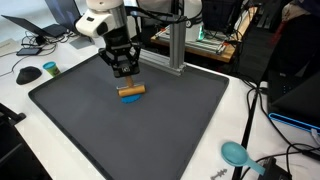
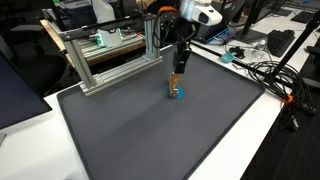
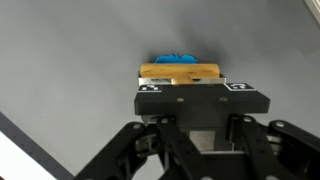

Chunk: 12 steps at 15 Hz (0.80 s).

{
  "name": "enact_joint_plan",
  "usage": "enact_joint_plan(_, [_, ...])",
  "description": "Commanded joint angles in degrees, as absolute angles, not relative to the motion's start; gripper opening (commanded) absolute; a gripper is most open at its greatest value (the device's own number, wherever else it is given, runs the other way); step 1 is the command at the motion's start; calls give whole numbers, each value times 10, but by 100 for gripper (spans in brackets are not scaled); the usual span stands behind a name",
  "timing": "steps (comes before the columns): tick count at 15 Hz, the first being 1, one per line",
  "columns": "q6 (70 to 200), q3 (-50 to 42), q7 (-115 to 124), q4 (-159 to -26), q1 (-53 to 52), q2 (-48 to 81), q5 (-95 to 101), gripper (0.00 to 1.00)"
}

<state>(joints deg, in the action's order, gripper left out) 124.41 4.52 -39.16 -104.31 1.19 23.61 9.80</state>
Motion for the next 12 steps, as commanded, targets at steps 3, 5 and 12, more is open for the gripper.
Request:
enact_joint_plan(3, [1205, 39, -377, -1036, 5, 248, 126, 22])
enact_joint_plan(5, [1202, 40, -379, -1035, 5, 250, 127, 22])
enact_joint_plan(12, [1194, 41, -383, -1034, 7, 250, 126, 22])
